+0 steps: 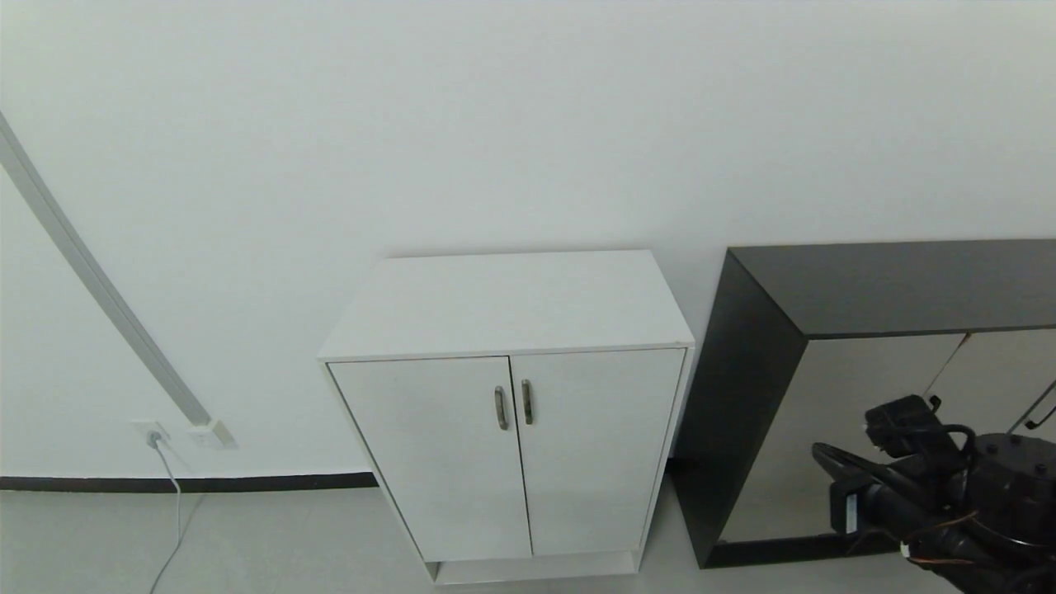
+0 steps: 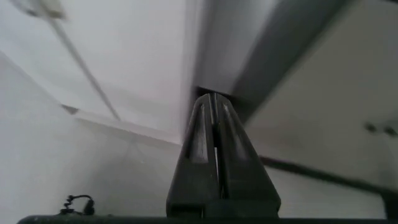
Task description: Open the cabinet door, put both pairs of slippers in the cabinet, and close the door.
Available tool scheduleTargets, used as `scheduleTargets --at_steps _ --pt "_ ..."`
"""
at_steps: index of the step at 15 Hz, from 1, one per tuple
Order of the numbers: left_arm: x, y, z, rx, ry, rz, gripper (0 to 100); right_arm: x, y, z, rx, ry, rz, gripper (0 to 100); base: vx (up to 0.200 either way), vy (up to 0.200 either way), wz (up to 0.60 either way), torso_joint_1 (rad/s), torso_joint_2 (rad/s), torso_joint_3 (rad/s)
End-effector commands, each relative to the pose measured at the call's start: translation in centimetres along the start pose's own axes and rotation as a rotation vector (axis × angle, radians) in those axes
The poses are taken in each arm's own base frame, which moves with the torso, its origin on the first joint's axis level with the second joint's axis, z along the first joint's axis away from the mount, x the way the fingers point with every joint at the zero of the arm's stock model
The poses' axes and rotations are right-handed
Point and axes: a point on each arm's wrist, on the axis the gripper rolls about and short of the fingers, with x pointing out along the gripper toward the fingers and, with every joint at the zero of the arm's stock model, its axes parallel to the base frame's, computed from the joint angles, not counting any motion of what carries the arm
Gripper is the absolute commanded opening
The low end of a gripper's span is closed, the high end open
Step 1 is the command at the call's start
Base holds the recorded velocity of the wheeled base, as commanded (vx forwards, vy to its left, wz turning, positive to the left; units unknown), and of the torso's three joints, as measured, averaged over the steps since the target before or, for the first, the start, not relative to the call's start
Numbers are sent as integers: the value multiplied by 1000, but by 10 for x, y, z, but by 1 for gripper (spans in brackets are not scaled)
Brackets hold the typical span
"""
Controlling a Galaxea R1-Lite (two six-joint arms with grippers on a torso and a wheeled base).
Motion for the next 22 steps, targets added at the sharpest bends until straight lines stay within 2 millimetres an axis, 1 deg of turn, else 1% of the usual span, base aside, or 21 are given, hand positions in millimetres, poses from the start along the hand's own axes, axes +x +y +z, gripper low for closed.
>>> scheduleTargets --at_steps 1,2,4,5,7,9,10,11,12,13,14,15,16,18,22 --pt "0 0 0 0 0 0 0 -16 -32 3 36 -16 -145 0 0 0 0 0 0 0" --pt "0 0 0 0 1 0 0 -19 -46 3 44 -22 -215 0 0 0 0 0 0 0" --pt "0 0 0 -2 0 0 0 -27 -64 6 55 -42 -304 0 0 0 0 0 0 0" --pt "0 0 0 0 1 0 0 -36 -72 10 63 -56 -334 0 0 0 0 0 0 0" --pt "0 0 0 -2 0 0 0 -53 -68 15 61 -46 -316 0 0 0 0 0 0 0" --pt "0 0 0 -2 0 0 0 -81 -52 21 46 -32 -249 0 0 0 0 0 0 0" --pt "0 0 0 -2 1 0 0 -91 -48 20 44 -17 -233 0 0 0 0 0 0 0" --pt "0 0 0 0 0 0 0 -111 -43 17 30 0 -213 0 0 0 0 0 0 0" --pt "0 0 0 0 0 0 0 -123 -40 14 17 11 -204 0 0 0 0 0 0 0" --pt "0 0 0 0 1 0 0 -142 -35 6 -1 31 -182 0 0 0 0 0 0 0" --pt "0 0 0 0 0 0 0 -149 -34 4 -7 33 -171 0 0 0 0 0 0 0" --pt "0 0 0 0 0 0 0 -169 -28 -8 -25 38 -128 0 0 0 0 0 0 0" --pt "0 0 0 0 0 0 0 -178 -25 -14 -24 46 -103 0 0 0 0 0 0 0" --pt "0 0 0 0 0 0 0 -191 -21 -24 -19 71 -24 0 0 0 0 0 0 0" --pt "0 0 0 -2 0 0 0 -191 -17 -35 -25 132 81 0 0 0 0 0 0 0"
